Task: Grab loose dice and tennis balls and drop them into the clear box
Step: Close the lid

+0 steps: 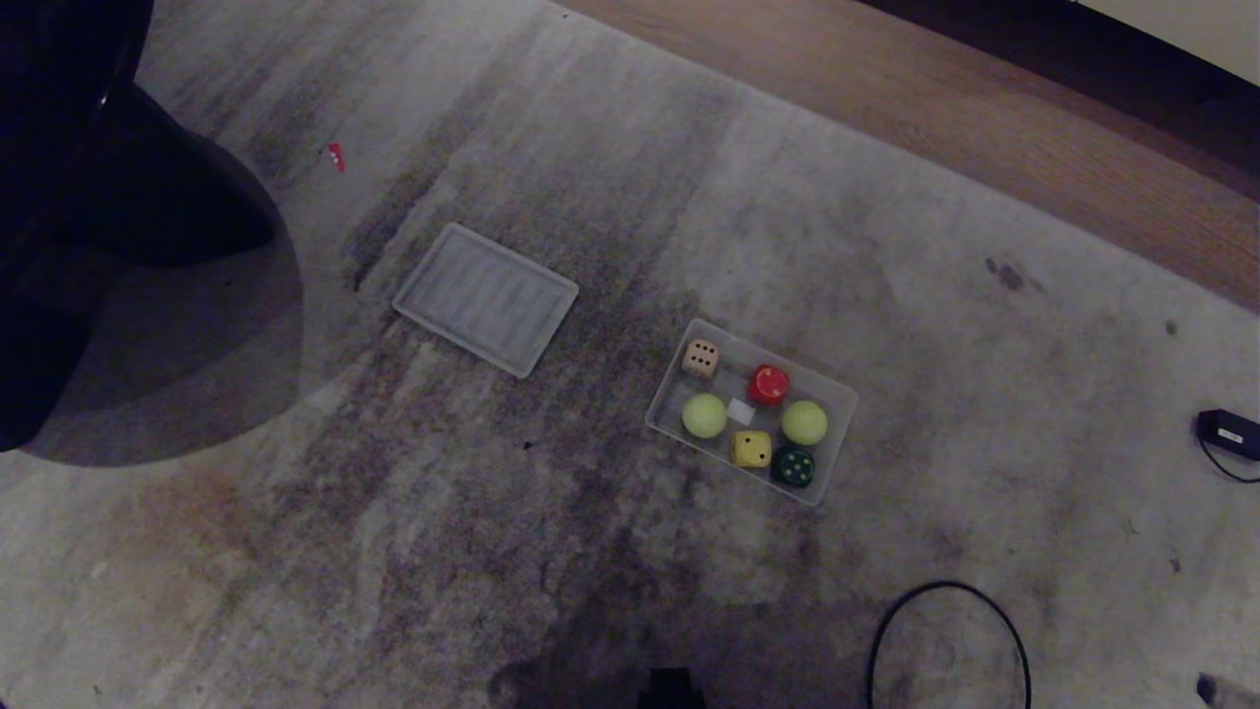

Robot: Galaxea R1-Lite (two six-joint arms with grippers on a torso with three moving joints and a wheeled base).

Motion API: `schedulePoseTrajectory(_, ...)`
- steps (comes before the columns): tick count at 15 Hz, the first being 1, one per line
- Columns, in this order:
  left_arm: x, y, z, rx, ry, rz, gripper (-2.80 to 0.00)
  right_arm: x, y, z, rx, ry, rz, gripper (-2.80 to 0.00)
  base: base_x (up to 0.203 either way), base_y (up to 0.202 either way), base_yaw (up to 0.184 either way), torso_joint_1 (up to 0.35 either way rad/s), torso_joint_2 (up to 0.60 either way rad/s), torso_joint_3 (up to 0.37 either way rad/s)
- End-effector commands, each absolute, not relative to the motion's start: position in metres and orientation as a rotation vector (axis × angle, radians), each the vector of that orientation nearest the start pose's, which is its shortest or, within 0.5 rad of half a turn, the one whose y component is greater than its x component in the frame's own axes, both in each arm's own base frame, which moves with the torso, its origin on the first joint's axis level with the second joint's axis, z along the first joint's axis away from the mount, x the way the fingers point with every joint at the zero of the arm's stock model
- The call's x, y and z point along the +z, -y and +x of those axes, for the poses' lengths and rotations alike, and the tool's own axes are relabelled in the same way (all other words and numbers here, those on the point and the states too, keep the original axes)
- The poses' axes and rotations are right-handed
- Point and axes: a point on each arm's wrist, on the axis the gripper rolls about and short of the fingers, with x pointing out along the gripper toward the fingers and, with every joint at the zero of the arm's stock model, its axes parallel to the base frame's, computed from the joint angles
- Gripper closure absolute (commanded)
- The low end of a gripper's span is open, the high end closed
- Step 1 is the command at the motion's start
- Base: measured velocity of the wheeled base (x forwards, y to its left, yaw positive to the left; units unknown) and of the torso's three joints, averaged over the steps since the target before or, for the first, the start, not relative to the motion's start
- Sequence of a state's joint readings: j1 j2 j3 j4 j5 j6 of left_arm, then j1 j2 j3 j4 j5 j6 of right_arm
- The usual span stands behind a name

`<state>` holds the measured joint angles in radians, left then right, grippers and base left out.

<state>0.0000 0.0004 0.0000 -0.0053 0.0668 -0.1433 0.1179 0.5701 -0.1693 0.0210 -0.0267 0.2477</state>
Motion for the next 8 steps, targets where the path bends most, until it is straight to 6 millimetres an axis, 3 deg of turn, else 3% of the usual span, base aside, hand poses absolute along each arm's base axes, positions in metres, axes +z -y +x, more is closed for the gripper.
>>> schedulePoseTrajectory(1,0.076,-0.002,-0.023,0.067,0.008,-0.144,0.00,0.103,0.001,-0.009,0.008,-0.320,0.181,0.00,0.000,0.000,0.000,0.000,0.00,0.000)
schedulePoseTrajectory(4,0.076,-0.002,-0.023,0.067,0.009,-0.144,0.00,0.085,0.001,-0.033,-0.010,-0.195,0.113,0.00,0.000,0.000,0.000,0.000,0.00,0.000)
schedulePoseTrajectory(8,0.076,-0.002,-0.023,0.066,0.009,-0.144,0.00,0.077,0.001,-0.035,-0.016,-0.185,0.068,0.00,0.000,0.000,0.000,0.000,0.00,0.000)
